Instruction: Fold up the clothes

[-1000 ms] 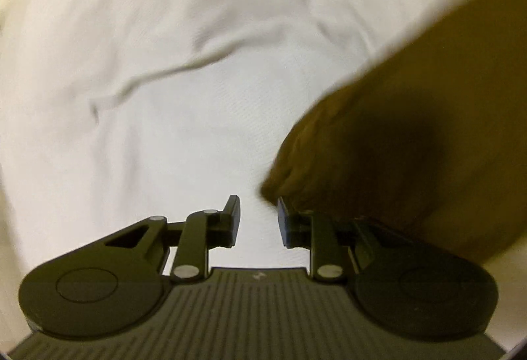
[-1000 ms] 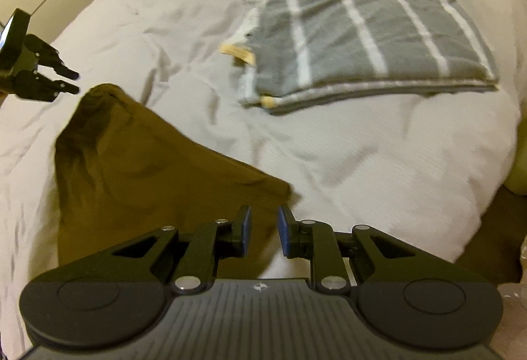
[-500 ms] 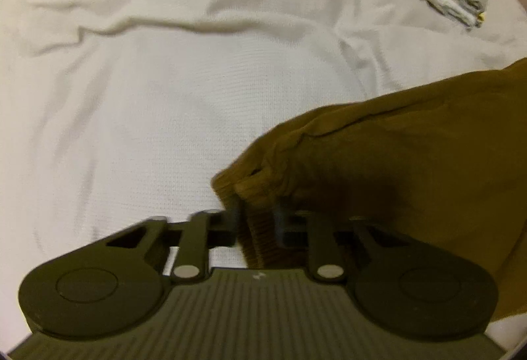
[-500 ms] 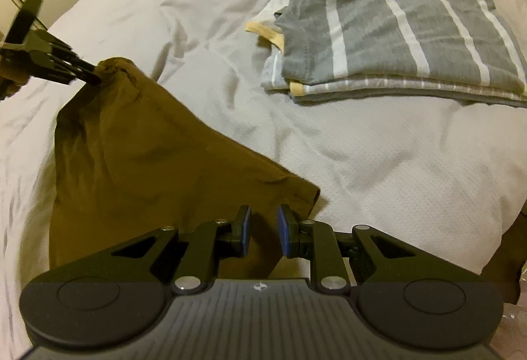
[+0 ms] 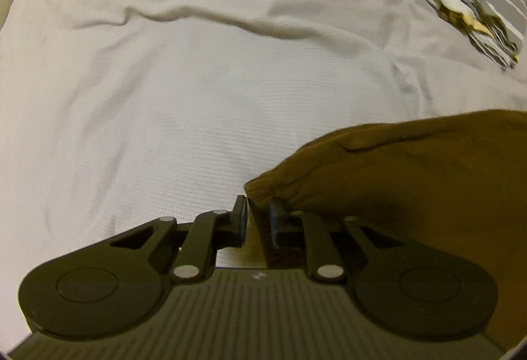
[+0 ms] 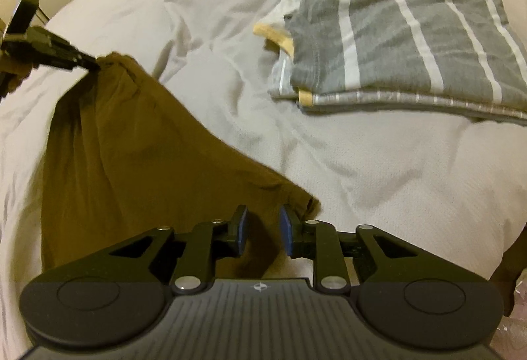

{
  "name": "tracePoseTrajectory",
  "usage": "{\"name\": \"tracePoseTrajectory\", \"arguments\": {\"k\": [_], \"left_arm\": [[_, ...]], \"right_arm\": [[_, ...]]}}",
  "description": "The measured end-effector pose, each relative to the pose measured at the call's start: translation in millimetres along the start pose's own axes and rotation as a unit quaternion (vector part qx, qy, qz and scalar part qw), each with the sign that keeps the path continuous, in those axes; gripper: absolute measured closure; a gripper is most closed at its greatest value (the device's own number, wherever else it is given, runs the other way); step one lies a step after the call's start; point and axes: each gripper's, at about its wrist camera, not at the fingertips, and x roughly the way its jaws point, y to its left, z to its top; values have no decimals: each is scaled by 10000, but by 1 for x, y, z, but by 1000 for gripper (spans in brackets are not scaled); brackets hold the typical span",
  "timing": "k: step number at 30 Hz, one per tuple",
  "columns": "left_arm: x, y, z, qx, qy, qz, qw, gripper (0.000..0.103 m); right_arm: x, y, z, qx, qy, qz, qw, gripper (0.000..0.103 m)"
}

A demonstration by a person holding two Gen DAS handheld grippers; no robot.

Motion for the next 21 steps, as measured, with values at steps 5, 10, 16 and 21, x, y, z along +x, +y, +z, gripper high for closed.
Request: {"name": "tracePoseTrajectory", "arguments": {"k": [5,10,16,21], "left_arm": [[-25,5,-10,-6,4,276,9996,79],[-60,-8,-30,-265,-247,422,9985,81],[-69,-76,-59,-243,-243,-81,9994,80],[-84,-122,-89,-524,-171,-136,9984,80]], "right_arm": [[-6,-3,-6,66,-98,-350,9993,76],[-13,8,-1,-218,-395,-349,9984,75],[13,4,9,-382,-209,-356,9984,81],[-5,-13,17,-195,-361,-635,9971,77]]}}
